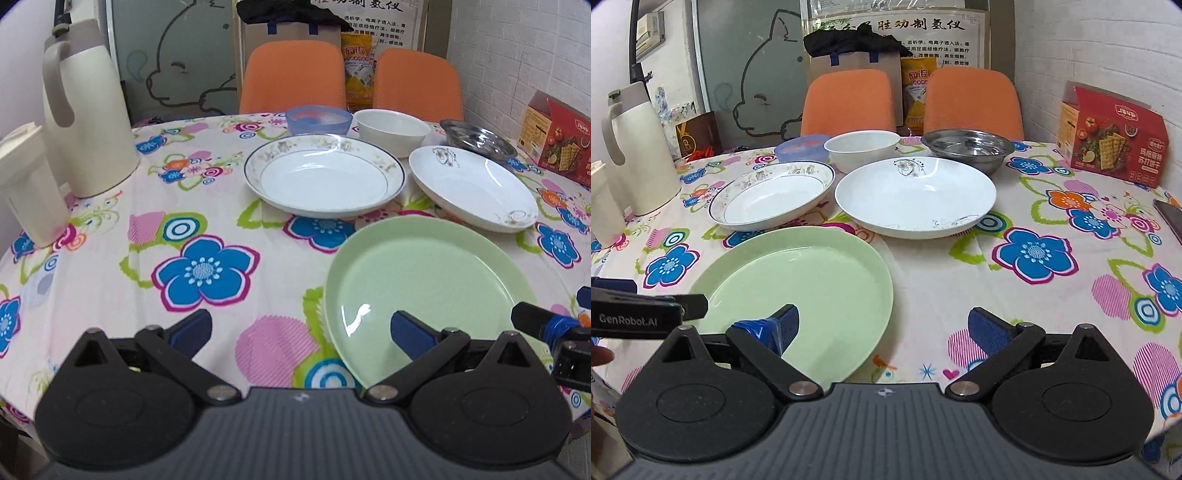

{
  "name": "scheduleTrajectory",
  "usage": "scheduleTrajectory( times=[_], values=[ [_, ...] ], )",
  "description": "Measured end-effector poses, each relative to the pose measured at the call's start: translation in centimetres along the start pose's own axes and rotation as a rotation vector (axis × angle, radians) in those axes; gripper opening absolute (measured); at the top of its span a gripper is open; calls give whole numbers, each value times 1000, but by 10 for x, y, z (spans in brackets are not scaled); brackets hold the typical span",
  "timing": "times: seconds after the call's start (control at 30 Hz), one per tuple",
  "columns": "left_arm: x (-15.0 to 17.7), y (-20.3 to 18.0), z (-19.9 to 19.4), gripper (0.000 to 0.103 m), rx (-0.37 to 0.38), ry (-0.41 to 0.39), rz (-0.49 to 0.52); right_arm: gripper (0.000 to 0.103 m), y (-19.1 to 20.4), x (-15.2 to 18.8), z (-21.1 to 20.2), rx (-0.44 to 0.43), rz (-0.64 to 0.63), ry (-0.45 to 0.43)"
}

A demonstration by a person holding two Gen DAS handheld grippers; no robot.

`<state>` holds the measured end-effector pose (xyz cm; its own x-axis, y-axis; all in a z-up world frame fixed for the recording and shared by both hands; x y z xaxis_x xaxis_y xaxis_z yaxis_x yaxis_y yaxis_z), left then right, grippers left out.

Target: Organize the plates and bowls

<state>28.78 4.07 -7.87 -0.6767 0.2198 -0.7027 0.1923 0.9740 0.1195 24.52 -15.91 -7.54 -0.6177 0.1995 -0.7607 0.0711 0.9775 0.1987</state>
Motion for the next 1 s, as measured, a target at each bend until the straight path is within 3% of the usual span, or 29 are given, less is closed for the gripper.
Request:
scheduleTrajectory(
  times=[0.3,0.43,0.63,0.83,1.0],
  values=[
    [-10,-7,36,103,68,58,37,86,9,4,38,1,-40,85],
    [-9,-11,42,102,52,60,51,86,16,4,41,-22,-55,82],
    [-7,-16,42,102,114,52,61,88,13,9,36,-69,-89,9],
    [-10,-21,43,101,128,35,71,86,23,8,37,-63,-105,32],
    [-9,-22,41,98,130,26,77,85,26,13,35,-132,-134,16]
  ],
)
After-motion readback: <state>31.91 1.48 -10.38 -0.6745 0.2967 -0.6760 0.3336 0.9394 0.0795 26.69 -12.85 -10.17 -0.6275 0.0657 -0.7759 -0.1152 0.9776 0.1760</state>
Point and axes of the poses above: each gripper's, at about its wrist camera, not at the fingertips, and z roughly the way its jaws point, y to its left, x to its underside, the point moved 8 cm from there along z, roughly the way its jaws point, and after that the axes turned 10 degrees about z, right-handed, at the moved point
